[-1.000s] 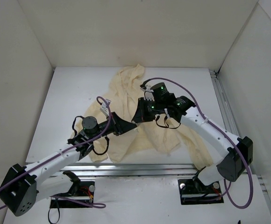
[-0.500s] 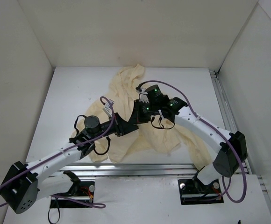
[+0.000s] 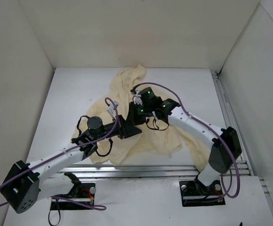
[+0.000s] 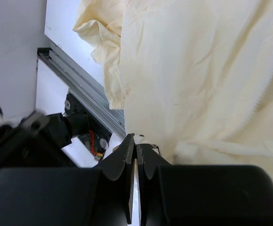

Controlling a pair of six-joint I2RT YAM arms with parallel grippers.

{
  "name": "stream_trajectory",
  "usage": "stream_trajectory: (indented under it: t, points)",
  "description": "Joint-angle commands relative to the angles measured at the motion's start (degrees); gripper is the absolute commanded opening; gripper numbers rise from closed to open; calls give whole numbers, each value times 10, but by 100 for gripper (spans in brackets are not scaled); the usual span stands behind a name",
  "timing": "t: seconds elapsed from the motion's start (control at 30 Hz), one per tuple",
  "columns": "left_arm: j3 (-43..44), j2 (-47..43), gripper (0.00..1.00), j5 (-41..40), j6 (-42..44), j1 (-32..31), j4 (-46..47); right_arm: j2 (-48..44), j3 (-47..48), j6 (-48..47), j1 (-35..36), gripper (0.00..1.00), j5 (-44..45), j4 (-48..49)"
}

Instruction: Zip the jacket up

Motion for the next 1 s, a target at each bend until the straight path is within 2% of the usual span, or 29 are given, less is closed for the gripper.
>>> stream_trajectory:
  t: [0.0, 0.13, 0.27, 0.4, 0.47, 0.53, 0.6, 0.73, 0.77, 0.83, 0.9, 0.97]
  points:
    - [55, -11, 0, 20, 3, -13, 106, 23, 31, -5, 29, 0, -6, 31]
    - [42, -64, 0, -10, 23, 0, 46, 0, 22, -18, 20, 2, 12, 30]
    - [32, -108, 0, -61, 61, 6, -25, -44, 11, -29, -24, 19, 12, 27]
    - [34, -122, 0, -65, 76, 12, -53, -73, 6, -42, -69, 18, 12, 16]
    - [36, -130, 0, -78, 85, 12, -75, -78, -4, -48, -78, 33, -2, 11]
    - [34, -154, 0, -104, 99, 12, -117, -88, -25, -54, -79, 42, -6, 3]
    - [35, -179, 0, -127, 109, 12, -178, -115, -48, -46, -78, 42, -1, -1]
    - [39, -212, 2, -198, 130, 12, -297, -158, -111, -29, -64, 31, 32, -9]
    - [38, -219, 5, -211, 128, 12, -347, -165, -118, -26, -50, 31, 42, -11]
    - [32, -229, 7, -242, 128, 12, -383, -162, -135, -20, -26, 32, 64, -15]
    - [26, -247, 13, -272, 114, 12, -436, -148, -139, -11, -8, 33, 78, -16]
    - [20, -272, 25, -319, 98, 12, -488, -128, -136, 0, 33, 33, 105, -16]
